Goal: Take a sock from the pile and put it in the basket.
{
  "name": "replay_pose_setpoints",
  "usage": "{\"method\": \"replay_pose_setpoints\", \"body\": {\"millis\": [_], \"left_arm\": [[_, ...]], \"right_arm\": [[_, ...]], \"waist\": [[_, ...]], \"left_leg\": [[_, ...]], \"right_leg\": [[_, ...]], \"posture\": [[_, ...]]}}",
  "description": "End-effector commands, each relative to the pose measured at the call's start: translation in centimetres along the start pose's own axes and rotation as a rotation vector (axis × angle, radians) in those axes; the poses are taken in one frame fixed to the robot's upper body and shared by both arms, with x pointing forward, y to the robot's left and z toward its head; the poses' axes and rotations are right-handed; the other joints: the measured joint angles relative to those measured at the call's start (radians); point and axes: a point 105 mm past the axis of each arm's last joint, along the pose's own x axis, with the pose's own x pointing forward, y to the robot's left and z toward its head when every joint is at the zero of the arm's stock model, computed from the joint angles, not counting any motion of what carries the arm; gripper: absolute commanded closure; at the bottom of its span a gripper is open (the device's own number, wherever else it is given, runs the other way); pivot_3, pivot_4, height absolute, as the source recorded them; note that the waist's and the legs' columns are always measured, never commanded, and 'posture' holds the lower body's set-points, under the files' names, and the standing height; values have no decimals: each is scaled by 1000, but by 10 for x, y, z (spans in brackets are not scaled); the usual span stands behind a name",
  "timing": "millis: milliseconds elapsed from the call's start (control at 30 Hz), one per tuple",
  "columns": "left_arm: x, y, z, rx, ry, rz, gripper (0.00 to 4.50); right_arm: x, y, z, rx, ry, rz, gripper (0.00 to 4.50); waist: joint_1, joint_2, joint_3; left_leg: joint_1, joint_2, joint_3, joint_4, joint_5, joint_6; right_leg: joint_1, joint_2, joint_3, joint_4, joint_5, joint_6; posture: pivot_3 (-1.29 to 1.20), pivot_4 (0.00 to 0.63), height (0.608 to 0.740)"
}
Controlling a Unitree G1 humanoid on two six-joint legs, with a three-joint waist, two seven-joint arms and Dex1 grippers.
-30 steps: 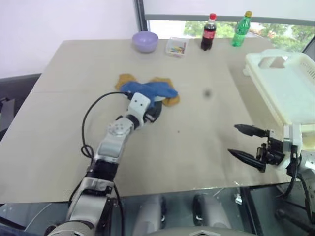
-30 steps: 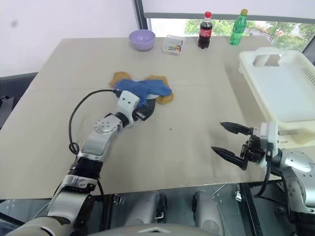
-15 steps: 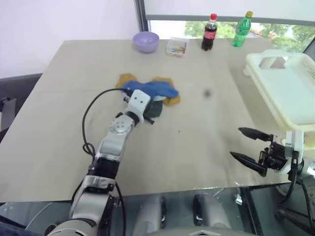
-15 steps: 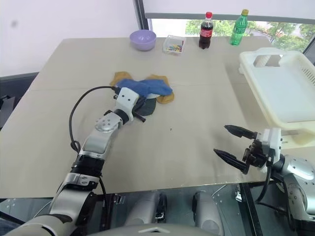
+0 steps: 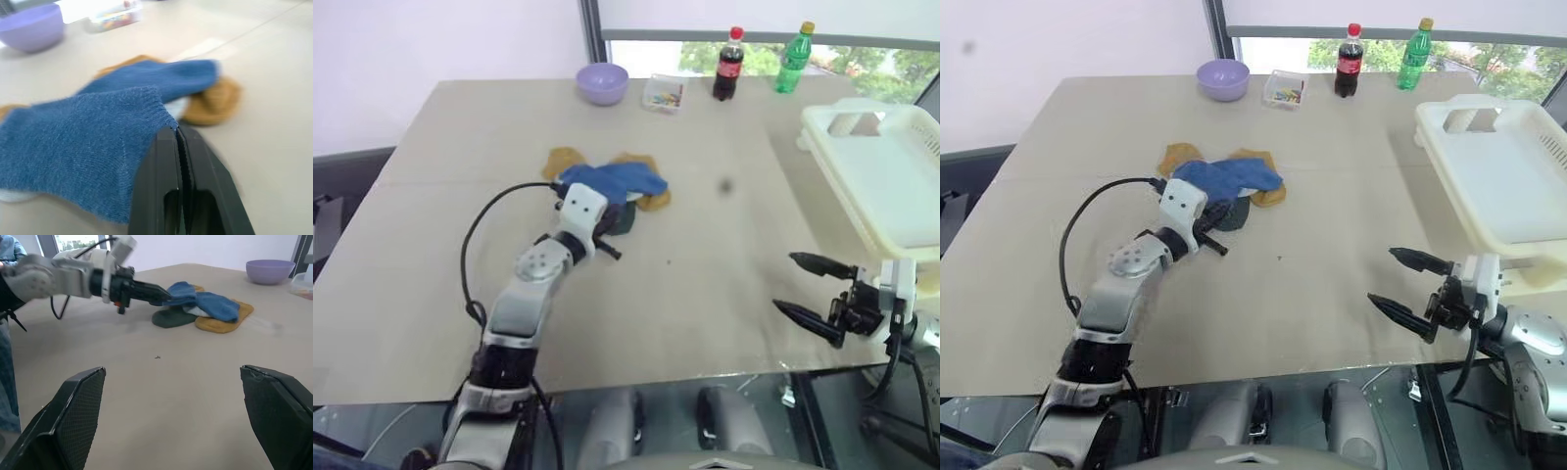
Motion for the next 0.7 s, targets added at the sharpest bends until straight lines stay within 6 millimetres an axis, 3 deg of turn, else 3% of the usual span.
{"method": "replay_pose_setpoints", "body": {"millis": [33,133,167,233,300,433,533,700], "left_arm": [[-13,-54,20,-72,10,-276,4460],[-5,-100,14,-180,104,-494,4460],[6,-112,7,-190,141,-509,4460],[28,-121,1,-189,164,-462,4460],[51,-122,2,-205,157,-376,4460],[46,-148,19,-227,99,-510,3230],[37,-140,28,-257,58,-550,2078],[45,-88,42,-289,19,-488,2078]], "right_arm": [[-4,-2,7,-41,-12,-17,0],[-4,-7,10,-51,-12,-28,0],[-5,-10,10,-56,-8,-32,0],[-8,-12,11,-65,0,-38,0],[-9,-13,10,-70,8,-40,0],[-11,-11,9,-65,8,-54,0],[-12,-10,8,-60,6,-67,0],[-9,-9,0,-15,55,-76,0]], "waist": [[2,0,0],[1,0,0],[0,0,0],[4,0,0],[4,0,0],[-7,0,0],[-4,1,0],[-1,1,0]], "left_leg": [[0,0,0,0,0,1],[1,-1,0,1,-2,3],[3,-1,0,1,-2,3],[14,-2,0,0,-2,4],[14,-2,0,0,-2,4],[14,-2,1,0,-2,4],[14,0,0,-3,-2,3],[14,0,0,-3,-2,3]], "right_leg": [[0,-1,0,0,0,0],[1,0,0,1,0,0],[3,0,0,1,0,0],[15,0,0,0,-4,0],[15,0,2,0,-5,0],[13,3,5,0,-3,-3],[11,4,5,0,-2,-2],[11,4,4,0,-3,-5]], "posture": [[0,150,733],[0,150,733],[0,150,733],[0,150,733],[0,150,733],[0,150,733],[0,150,733],[0,150,733]]}}
